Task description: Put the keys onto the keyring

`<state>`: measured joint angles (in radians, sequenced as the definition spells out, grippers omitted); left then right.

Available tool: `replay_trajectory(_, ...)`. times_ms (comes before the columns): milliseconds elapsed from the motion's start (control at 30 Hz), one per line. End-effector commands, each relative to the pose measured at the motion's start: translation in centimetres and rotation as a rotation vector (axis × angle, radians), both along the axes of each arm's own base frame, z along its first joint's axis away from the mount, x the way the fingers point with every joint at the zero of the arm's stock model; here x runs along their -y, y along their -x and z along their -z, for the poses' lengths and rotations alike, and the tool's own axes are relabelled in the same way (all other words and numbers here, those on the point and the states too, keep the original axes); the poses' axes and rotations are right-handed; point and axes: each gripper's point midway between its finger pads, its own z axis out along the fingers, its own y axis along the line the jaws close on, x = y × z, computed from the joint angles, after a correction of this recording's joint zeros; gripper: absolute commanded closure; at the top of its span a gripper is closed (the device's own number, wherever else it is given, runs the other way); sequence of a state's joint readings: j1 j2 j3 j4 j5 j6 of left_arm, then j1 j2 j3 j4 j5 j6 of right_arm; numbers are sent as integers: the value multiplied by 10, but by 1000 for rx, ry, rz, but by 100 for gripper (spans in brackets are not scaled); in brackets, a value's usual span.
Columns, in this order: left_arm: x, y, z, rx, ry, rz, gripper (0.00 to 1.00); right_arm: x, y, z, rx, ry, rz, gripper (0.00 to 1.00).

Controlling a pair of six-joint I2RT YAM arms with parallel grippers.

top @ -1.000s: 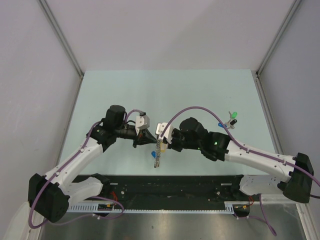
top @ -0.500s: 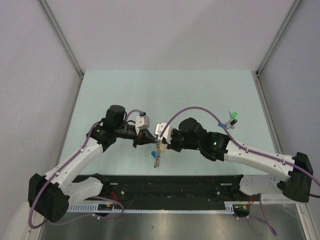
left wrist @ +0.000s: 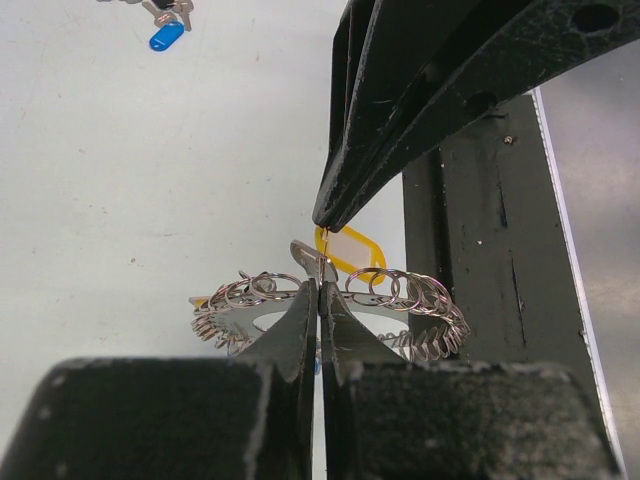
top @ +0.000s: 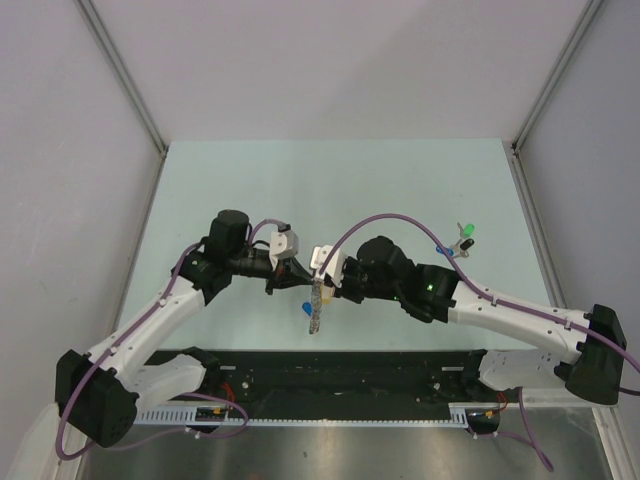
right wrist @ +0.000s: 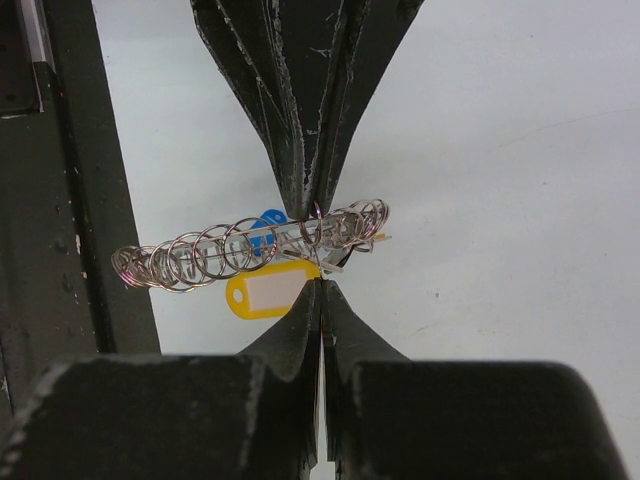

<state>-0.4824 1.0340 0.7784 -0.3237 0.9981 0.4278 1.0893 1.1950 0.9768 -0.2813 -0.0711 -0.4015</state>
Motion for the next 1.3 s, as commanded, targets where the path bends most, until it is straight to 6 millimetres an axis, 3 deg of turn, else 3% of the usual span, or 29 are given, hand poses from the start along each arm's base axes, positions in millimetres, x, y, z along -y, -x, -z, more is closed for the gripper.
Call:
replay_trajectory(0, 4, 1, -23, 94, 52, 39, 100, -5, -3, -32, 44, -72, 7, 100)
replay_trajectory(1267, 7, 10, -17, 104, 40, 85, 100, -16, 3, -45, 4, -130, -6, 100)
